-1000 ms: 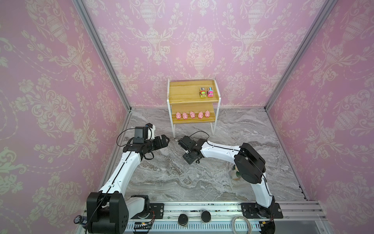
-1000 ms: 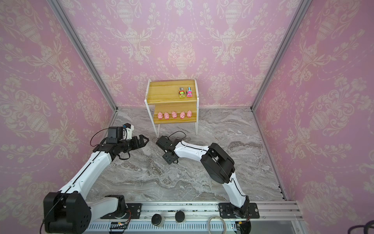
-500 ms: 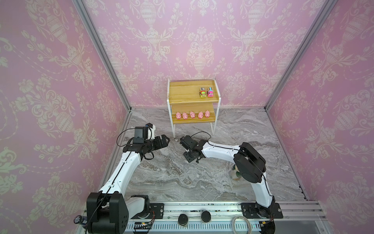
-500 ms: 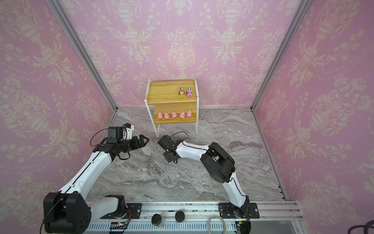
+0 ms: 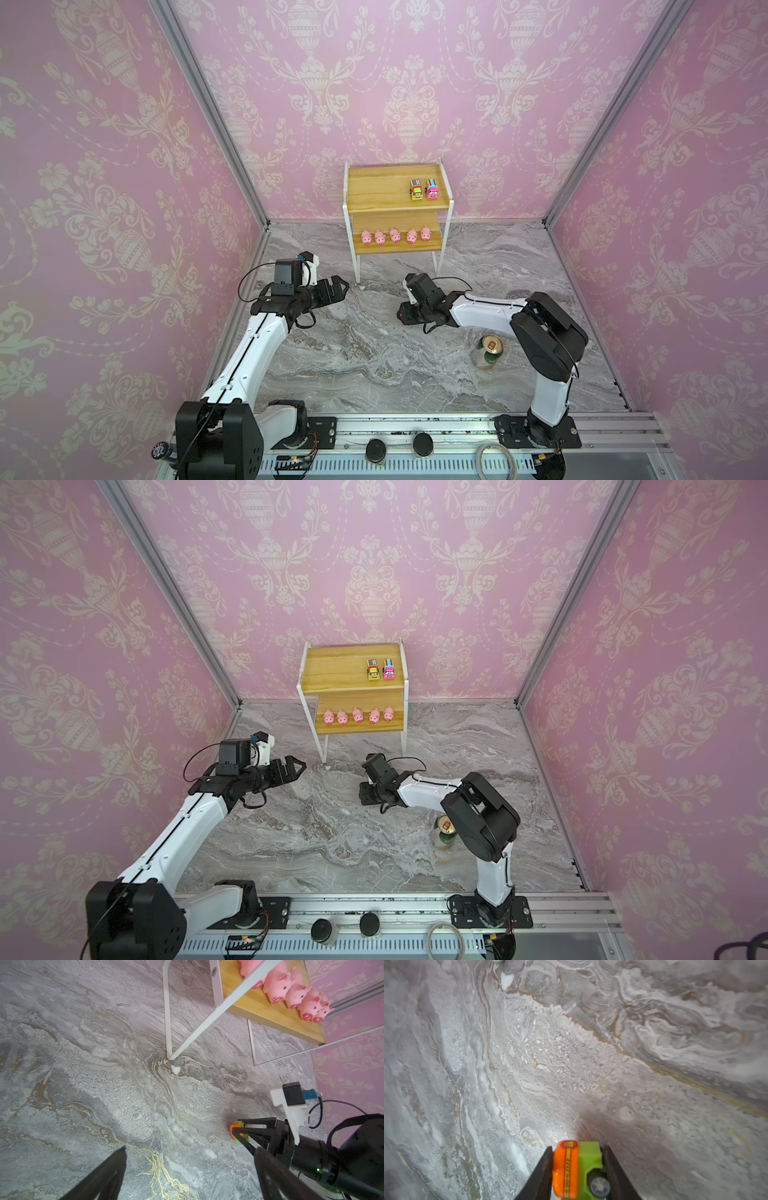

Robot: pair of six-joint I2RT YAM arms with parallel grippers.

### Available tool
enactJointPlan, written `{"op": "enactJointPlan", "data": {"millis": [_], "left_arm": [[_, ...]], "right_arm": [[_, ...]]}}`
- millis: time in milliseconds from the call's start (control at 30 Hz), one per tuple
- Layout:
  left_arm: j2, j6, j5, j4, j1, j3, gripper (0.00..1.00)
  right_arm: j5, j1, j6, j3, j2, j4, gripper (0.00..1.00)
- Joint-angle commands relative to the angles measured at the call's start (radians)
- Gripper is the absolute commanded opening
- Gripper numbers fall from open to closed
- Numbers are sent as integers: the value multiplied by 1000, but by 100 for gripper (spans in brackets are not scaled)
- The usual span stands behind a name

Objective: Organize plastic toys on shelves
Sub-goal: Turn over the plastic toy at the center of the table.

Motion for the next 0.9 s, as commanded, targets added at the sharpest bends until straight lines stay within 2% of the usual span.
{"op": "enactJointPlan", "data": {"millis": [0, 67, 200, 433, 700, 867], "left_arm": [[-23, -6, 22, 6, 2, -13, 98], [-29, -7, 23, 7, 2, -14, 98], [-35, -6, 23, 6, 2, -16, 98], [-41, -6, 26, 7, 2, -18, 98], [-46, -6, 24, 6, 0, -21, 98], [-42, -6, 25, 7, 0, -21, 98]], "right_arm": [[-73, -48, 237, -158, 0, 227, 37], [-75, -68, 301, -225, -8, 328, 38], [-38, -88, 337, -289, -33, 374, 44], [50, -107, 280, -325, -94, 284, 58], [140, -111, 173, -302, -170, 151, 62], [312, -32, 123, -226, -236, -8, 65]]}}
